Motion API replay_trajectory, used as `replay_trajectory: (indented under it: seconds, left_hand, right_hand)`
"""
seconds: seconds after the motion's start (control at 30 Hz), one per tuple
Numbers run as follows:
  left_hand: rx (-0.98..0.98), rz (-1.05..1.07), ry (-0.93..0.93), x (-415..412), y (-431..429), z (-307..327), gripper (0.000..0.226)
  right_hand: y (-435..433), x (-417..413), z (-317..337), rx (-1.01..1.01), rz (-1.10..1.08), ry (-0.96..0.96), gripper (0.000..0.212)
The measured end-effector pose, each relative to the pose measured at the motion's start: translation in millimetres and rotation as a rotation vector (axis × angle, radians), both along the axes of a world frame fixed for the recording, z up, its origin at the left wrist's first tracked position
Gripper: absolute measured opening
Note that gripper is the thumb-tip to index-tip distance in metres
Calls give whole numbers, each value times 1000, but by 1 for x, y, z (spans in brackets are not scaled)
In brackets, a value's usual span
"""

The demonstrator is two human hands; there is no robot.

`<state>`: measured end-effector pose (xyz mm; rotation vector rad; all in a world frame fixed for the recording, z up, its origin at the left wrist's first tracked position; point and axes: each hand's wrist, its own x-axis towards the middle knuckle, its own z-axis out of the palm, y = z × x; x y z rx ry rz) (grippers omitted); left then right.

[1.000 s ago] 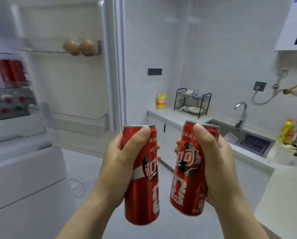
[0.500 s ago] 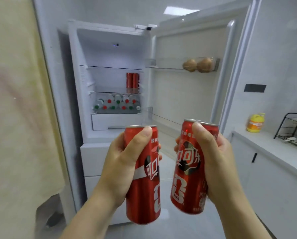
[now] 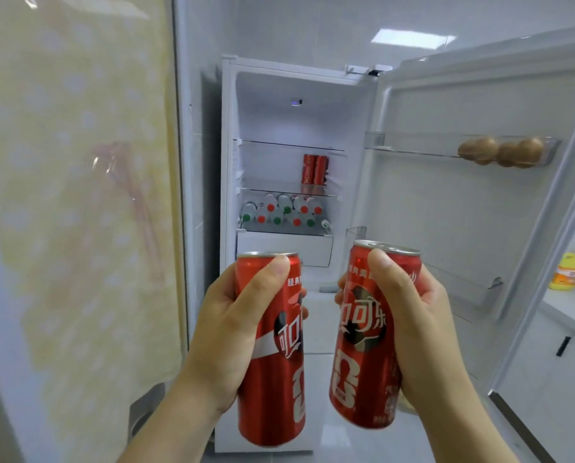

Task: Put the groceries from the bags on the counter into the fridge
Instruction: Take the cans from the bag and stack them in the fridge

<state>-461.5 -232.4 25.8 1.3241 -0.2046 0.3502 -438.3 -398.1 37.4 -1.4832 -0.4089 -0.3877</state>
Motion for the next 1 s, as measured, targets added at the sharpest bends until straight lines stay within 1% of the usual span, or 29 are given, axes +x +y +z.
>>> replay_trajectory:
  seconds: [0.13,0.27,0.4,0.6,0.77,0.9,1.0]
  left_hand:
    - [-15,2,0,20,17,-2,43]
    - [-18,37,-1,48,25,-5,42]
    - [7,78,-29,85,27,0,48]
    - [52,114,-43,151,14,13,54]
    - [33,154,-36,203,2,12,66]
    - [41,163,-13,241,3,10,65]
    - [46,177,-10,270,10,10,52]
  right_hand:
    - [20,23,-2,-30,1,23,53]
    - [31,55,-2,-34,13,23,49]
    - [32,93,2,-2,58,-5,53]
    - [19,164,12,49,90,-43,44]
    - [7,220,14,46,106,-46,39]
    - [6,261,12,38,111,-27,41]
    - [13,289,10,31,112,-25,40]
